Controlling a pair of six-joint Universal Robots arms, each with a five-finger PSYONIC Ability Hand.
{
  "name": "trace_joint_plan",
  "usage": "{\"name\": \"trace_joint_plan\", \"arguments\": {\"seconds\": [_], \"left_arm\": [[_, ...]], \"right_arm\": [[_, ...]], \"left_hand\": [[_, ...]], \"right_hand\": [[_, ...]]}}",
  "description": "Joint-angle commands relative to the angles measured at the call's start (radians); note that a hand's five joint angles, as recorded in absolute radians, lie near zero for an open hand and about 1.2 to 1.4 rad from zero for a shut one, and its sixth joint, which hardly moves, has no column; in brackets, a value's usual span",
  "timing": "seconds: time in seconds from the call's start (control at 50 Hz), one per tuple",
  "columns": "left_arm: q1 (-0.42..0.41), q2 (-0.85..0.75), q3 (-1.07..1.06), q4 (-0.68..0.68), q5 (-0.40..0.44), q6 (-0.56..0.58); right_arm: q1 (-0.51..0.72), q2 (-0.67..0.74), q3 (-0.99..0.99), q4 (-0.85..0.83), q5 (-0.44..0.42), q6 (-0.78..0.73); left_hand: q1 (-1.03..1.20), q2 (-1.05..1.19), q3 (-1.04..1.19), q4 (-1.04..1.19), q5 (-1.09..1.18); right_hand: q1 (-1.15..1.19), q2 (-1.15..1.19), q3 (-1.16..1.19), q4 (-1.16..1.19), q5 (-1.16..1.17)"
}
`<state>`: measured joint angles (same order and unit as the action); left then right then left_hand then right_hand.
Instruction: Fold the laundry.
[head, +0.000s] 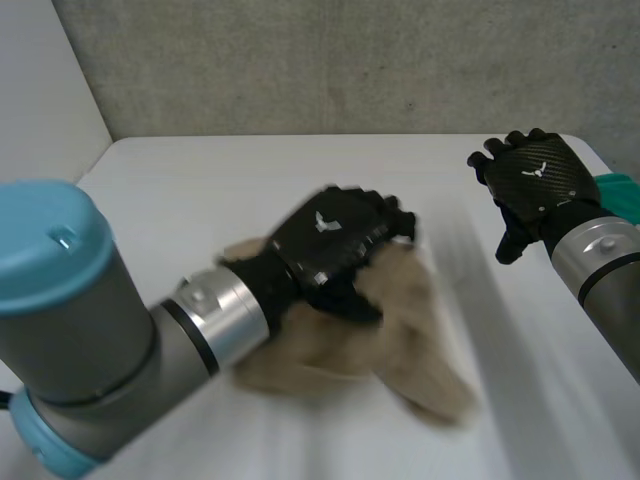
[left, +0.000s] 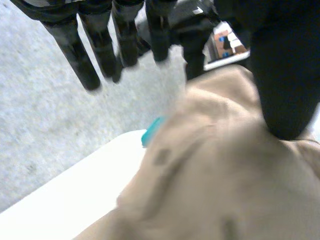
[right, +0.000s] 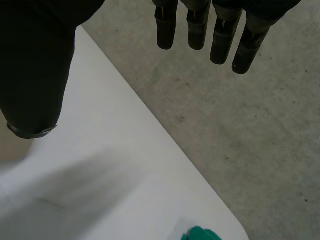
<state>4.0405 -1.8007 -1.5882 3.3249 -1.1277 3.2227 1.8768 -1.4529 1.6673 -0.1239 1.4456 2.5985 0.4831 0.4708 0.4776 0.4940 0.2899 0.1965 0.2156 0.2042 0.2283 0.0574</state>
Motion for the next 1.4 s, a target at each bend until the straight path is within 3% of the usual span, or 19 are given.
{"name": "trace_joint_plan", "arguments": {"seconds": [0.02, 0.16, 0.32, 0.46, 0.64, 0.8, 0.98, 1.0, 1.08, 1.24, 1.4], "left_arm": [[-0.008, -0.077, 0.054, -0.036, -0.155, 0.088], [0.141, -0.072, 0.070, -0.142, -0.331, 0.115], [0.146, -0.020, -0.041, -0.231, -0.333, 0.120], [0.137, 0.030, -0.125, -0.203, -0.342, 0.121], [0.144, -0.071, -0.092, -0.136, -0.386, 0.153], [0.146, -0.218, -0.001, -0.102, -0.451, 0.281], [0.153, -0.315, 0.053, -0.102, -0.468, 0.312], [0.155, -0.321, 0.059, -0.102, -0.468, 0.312], [0.175, -0.342, 0.103, -0.097, -0.504, 0.305], [0.236, -0.248, 0.247, 0.004, -0.714, 0.304], [0.201, -0.152, 0.390, 0.048, -0.684, 0.302]], "right_arm": [[-0.011, 0.003, 0.009, 0.009, 0.001, 0.003], [-0.007, 0.003, 0.017, 0.064, -0.008, 0.003], [-0.007, 0.005, -0.012, 0.275, -0.030, 0.002], [-0.001, 0.005, -0.015, 0.412, -0.106, -0.012], [0.001, -0.072, 0.034, 0.561, -0.220, -0.015], [-0.010, -0.142, 0.129, 0.524, -0.228, -0.076], [-0.008, -0.144, 0.163, 0.434, -0.220, -0.089], [-0.008, -0.142, 0.163, 0.428, -0.218, -0.089], [-0.008, -0.144, 0.157, 0.402, -0.209, -0.087], [-0.005, -0.152, 0.154, 0.374, -0.172, -0.087], [-0.010, -0.147, 0.146, 0.360, -0.166, -0.083]], "left_hand": [[-0.309, -0.296, -0.303, -0.319, -0.290], [-0.308, -0.295, -0.302, -0.319, -0.289], [-0.279, -0.266, -0.273, -0.289, -0.260], [-0.270, -0.257, -0.264, -0.281, -0.251], [-0.199, -0.187, -0.194, -0.210, -0.181], [-0.038, -0.026, -0.032, -0.049, -0.019], [0.147, 0.159, 0.152, 0.136, 0.166], [0.214, 0.226, 0.220, 0.203, 0.233], [0.911, 0.924, 0.917, 0.901, 0.930], [0.913, 0.926, 0.919, 0.902, 0.932], [0.913, 0.926, 0.919, 0.902, 0.932]], "right_hand": [[-0.022, -0.041, -0.030, -0.054, -0.057], [-0.022, -0.041, -0.030, -0.054, -0.057], [-0.022, -0.041, -0.030, -0.054, -0.057], [-0.022, -0.041, -0.030, -0.054, -0.057], [-0.022, -0.041, -0.030, -0.054, -0.057], [-0.022, -0.041, -0.030, -0.054, -0.057], [-0.022, -0.041, -0.030, -0.054, -0.057], [-0.022, -0.041, -0.030, -0.054, -0.057], [-0.022, -0.041, -0.030, -0.054, -0.057], [-0.022, -0.041, -0.030, -0.054, -0.057], [-0.022, -0.041, -0.030, -0.054, -0.057]]}}
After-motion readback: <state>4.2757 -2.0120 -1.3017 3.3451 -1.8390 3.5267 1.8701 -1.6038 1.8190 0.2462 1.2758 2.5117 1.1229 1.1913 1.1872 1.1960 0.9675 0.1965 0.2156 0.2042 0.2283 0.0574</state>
